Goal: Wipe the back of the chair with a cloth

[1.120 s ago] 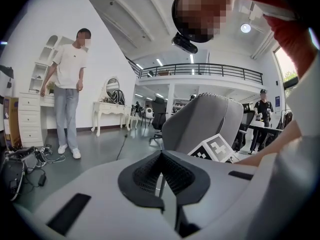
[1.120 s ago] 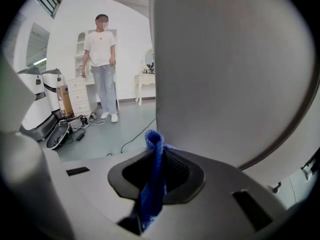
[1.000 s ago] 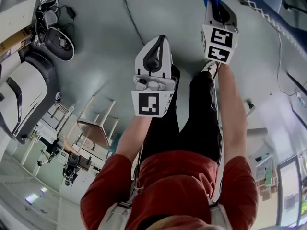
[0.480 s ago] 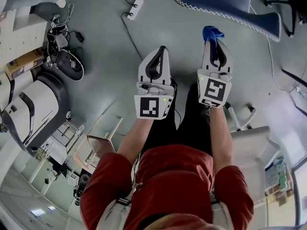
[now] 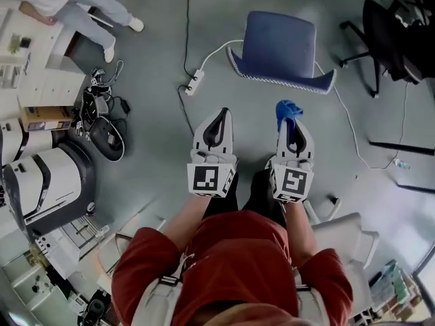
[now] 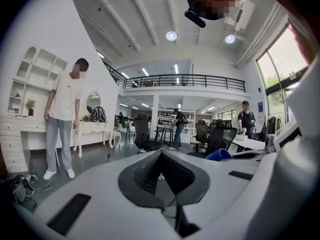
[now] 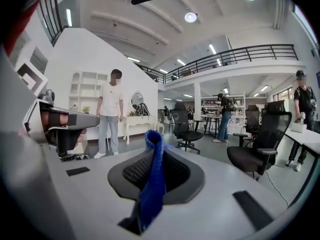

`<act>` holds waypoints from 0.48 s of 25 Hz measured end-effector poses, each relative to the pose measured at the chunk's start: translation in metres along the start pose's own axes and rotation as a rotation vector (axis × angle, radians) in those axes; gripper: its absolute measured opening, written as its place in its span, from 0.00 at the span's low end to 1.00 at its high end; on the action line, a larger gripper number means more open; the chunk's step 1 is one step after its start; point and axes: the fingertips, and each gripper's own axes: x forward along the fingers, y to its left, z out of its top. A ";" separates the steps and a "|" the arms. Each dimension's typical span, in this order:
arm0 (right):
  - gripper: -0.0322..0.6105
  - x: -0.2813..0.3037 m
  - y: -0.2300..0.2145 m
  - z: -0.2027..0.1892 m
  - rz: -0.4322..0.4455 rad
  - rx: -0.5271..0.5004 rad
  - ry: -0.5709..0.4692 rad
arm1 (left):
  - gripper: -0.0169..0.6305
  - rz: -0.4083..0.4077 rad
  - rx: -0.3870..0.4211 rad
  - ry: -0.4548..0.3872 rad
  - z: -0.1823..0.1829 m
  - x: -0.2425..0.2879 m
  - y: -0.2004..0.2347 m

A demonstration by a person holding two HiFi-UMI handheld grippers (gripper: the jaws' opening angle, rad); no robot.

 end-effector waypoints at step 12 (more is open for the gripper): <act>0.12 -0.058 -0.045 0.215 -0.074 -0.042 -0.271 | 0.05 -0.060 0.054 -0.225 0.203 -0.015 -0.018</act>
